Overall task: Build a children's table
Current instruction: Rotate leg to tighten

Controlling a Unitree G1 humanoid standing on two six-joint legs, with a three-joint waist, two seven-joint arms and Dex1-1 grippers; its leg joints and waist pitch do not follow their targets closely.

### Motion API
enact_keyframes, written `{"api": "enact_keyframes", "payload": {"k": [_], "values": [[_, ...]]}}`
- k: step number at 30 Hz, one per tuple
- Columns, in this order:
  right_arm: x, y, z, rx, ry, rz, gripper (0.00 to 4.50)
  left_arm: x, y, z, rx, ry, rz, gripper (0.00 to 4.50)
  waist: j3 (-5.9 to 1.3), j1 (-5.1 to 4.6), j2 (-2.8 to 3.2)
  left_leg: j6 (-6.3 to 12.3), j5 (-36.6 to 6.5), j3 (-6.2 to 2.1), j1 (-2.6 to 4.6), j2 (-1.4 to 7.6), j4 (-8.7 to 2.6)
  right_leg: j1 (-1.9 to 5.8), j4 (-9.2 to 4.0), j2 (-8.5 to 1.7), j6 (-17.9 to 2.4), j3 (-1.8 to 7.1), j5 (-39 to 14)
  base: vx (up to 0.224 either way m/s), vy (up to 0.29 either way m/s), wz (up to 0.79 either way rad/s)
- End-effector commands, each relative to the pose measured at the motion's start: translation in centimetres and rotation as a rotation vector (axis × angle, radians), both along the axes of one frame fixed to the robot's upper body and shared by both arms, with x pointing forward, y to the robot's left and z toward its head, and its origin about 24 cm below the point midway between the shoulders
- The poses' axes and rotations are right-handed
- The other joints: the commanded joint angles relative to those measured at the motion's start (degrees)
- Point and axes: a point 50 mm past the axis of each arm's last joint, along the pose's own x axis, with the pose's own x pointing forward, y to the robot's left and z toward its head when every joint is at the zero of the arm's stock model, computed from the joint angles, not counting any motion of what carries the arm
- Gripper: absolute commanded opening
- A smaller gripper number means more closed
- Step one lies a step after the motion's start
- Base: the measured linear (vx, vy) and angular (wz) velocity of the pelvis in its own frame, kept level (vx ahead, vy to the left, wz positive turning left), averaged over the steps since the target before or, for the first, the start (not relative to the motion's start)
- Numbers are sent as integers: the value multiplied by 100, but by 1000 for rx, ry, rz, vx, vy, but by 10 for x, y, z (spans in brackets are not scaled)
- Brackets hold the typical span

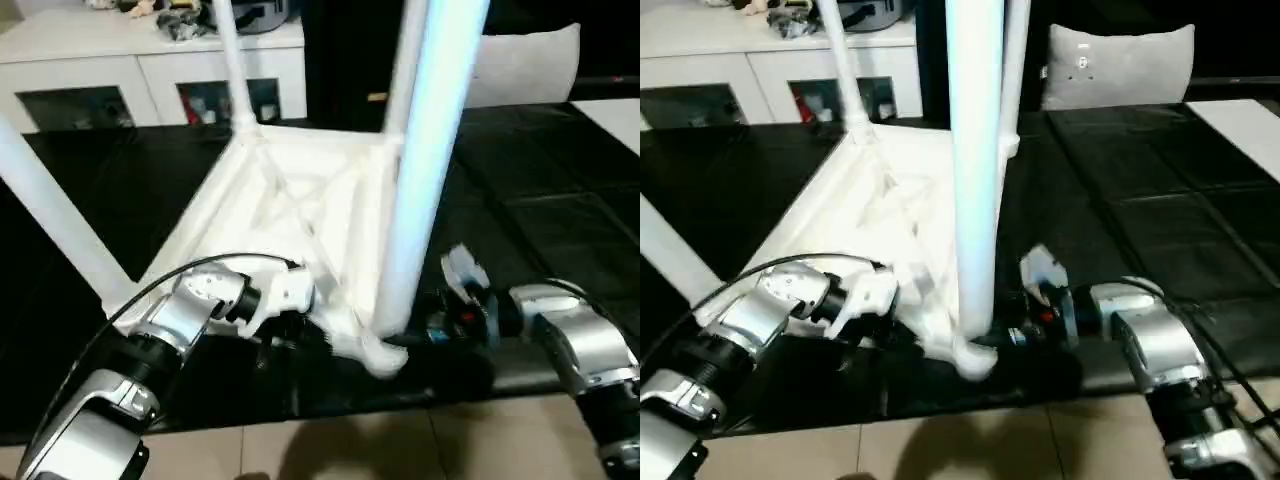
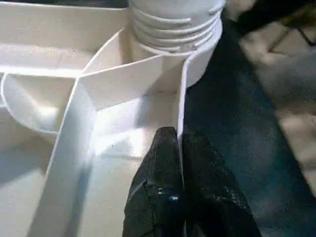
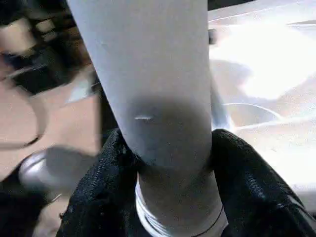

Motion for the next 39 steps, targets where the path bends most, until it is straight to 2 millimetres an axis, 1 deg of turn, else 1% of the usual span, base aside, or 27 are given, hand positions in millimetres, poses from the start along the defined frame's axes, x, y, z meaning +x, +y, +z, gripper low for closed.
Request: {"api": "enact_keyframes", "payload": {"k": [1, 2, 3, 4, 5, 6, 7, 9, 10, 11, 13, 14, 16, 17, 19, 21, 22, 23, 24, 26, 27, 28, 30, 32, 36, 38, 39], "values": [[14, 14, -2, -15, -33, -162, 198, -1, -27, 7, -98, -13, 39, 0, -309, -40, -101, 342, -813, -61, -13, 157, -353, 341, -599, -428, -30, 270, -2889, 0, 0, 0], [21, 17, -4, -35, -44, -249, 198, 0, -32, 8, -114, -15, 82, 0, -304, -82, -112, 322, -824, -59, -16, 145, -344, 331, -615, -418, 15, 257, -2942, 0, 0, 0], [25, 18, -6, -46, -47, -306, 198, 1, -35, 8, -123, -15, 111, 0, -301, -171, -106, 269, -834, -87, -45, 132, -351, 359, -632, -413, 58, 214, -3004, 0, 0, 0], [26, 19, -7, -50, -48, -327, 197, 1, -36, 8, -126, -15, 122, 0, -315, -269, -112, 256, -856, -96, -47, 128, -340, 361, -627, -408, 76, 208, -2963, 0, 0, 0], [31, 22, -8, -60, -46, -407, 197, 2, -41, 8, -134, -22, 166, 0, -307, -319, -115, 296, -885, -91, -61, 102, -330, 359, -649, -396, 96, 199, -2986, 0, 0, 0], [36, 24, -10, -60, -41, -493, 197, 4, -46, 8, -136, -24, 223, 0, -311, -369, -157, 299, -885, -87, -64, 102, -319, 359, -645, -392, 108, 206, -2983, 0, 0, 0], [43, 29, -13, -40, -7, -653, 197, 7, -55, 6, -133, -35, 319, 0, -319, -454, -120, 303, -821, -87, -51, 95, -306, 343, -649, -395, 59, 201, -2958, 0, 0, 0], [45, 31, -14, -26, -4, -708, 197, 8, -59, 6, -127, -40, 363, 0, -326, -540, -116, 341, -826, -88, -52, 83, -300, 334, -668, -383, 48, 187, -2944, 0, 0, 0], [46, 33, -14, -17, -16, -728, 197, 10, -63, 6, -123, -52, 396, 0, -330, -544, -114, 393, -814, -86, -56, 71, -297, 332, -675, -384, 48, 193, -2921, 0, 0, 0], [45, 36, -14, -11, -31, -733, 197, 12, -66, 7, -120, -68, 430, 0, -339, -551, -111, 461, -756, -88, -68, 91, -303, 341, -645, -386, 8, 218, -2775, 0, 0, 0], [45, 36, -14, -2, -37, -737, 197, 12, -68, 8, -122, -76, 441, 0, -367, -517, -114, 602, -573, -93, -98, 110, -310, 370, -588, -393, -80, 251, -2412, 0, 0, 0], [45, 37, -14, 12, -39, -745, 252, 12, -71, 9, -128, -78, 455, 0, -363, -505, -111, 628, -544, -97, -94, 124, -322, 367, -575, -395, -119, 259, -2341, 0, 0, 0], [44, 36, -10, 53, -39, -745, 272, 12, -73, 11, -136, -80, 448, 0, -371, -474, -79, 688, -489, -101, -88, 155, -327, 366, -546, -406, -230, 279, -2112, 0, 0, 0], [43, 34, -8, 69, -47, -733, 272, 11, -72, 11, -133, -86, 441, 0, -375, -469, -78, 698, -466, -105, -90, 166, -330, 368, -535, -412, -263, 288, -2047, 0, 0, 0], [42, 31, -6, 67, -62, -714, 294, 11, -69, 11, -124, -101, 427, 0, -383, -427, -66, 733, -385, -108, -84, 197, -329, 366, -491, -420, -397, 305, -1784, 0, 0, 0], [40, 26, -5, 63, -74, -691, 317, 11, -66, 10, -114, -108, 417, 0, -387, -392, -69, 780, -345, -97, -86, 196, -322, 372, -475, -424, -447, 316, -1663, 0, 0, 0], [40, 26, -5, 62, -76, -686, 317, 11, -65, 10, -112, -108, 415, 0, -387, -363, -74, 789, -289, -97, -91, 202, -325, 378, -457, -430, -473, 322, -1599, 0, 0, 0], [39, 22, -3, 72, -87, -664, 327, 11, -62, 10, -107, -118, 395, 0, -390, -336, -57, 792, -288, -97, -80, 200, -322, 373, -459, -437, -481, 322, -1585, 0, 0, 0], [38, 18, -1, 86, -94, -640, 338, 11, -58, 9, -96, -121, 381, 0, -386, -320, -71, 808, -318, -90, -84, 198, -324, 380, -465, -441, -474, 328, -1592, 0, 0, 0], [34, 10, 3, 93, -116, -565, 347, 11, -51, 7, -79, -134, 331, 0, -384, -295, -54, 824, -368, -97, -75, 204, -327, 373, -463, -435, -486, 321, -1593, 0, 0, 0], [32, 7, 3, 79, -126, -530, 368, 11, -47, 7, -70, -134, 318, 0, -376, -300, -68, 826, -410, -91, -76, 213, -330, 377, -475, -437, -462, 329, -1638, 0, 0, 0], [28, -1, 2, 39, -133, -469, 368, 10, -42, 6, -58, -143, 271, 0, -368, -257, -60, 822, -457, -91, -69, 215, -333, 369, -477, -437, -443, 329, -1702, 0, 0, 0], [24, -7, 3, 12, -128, -405, 383, 8, -37, 6, -47, -153, 207, 0, -362, -225, -56, 772, -533, -83, -54, 218, -339, 363, -491, -438, -405, 330, -1847, 0, 0, 0], [20, -11, 4, -3, -119, -344, 383, 4, -33, 6, -47, -160, 133, 0, -363, -188, -62, 739, -579, -80, -41, 224, -341, 355, -493, -433, -372, 335, -1920, 0, 0, 0], [12, -19, 7, -31, -115, -201, 383, 0, -22, 4, 17, -153, 0, 0, -375, -124, -60, 729, -559, -84, -42, 245, -338, 354, -453, -440, -409, 341, -1801, 0, 0, 0], [10, -20, 7, -38, -109, -152, 383, -2, -19, 4, 32, -151, -48, 0, -382, -69, -44, 756, -525, -81, -35, 251, -331, 343, -444, -443, -441, 345, -1723, 0, 0, 0], [7, -21, 6, -42, -101, -101, 383, -6, -16, 4, 39, -138, -110, 0, -384, -36, -51, 755, -505, -76, -32, 259, -335, 343, -434, -447, -479, 349, -1673, 0, 0, 0]]}}
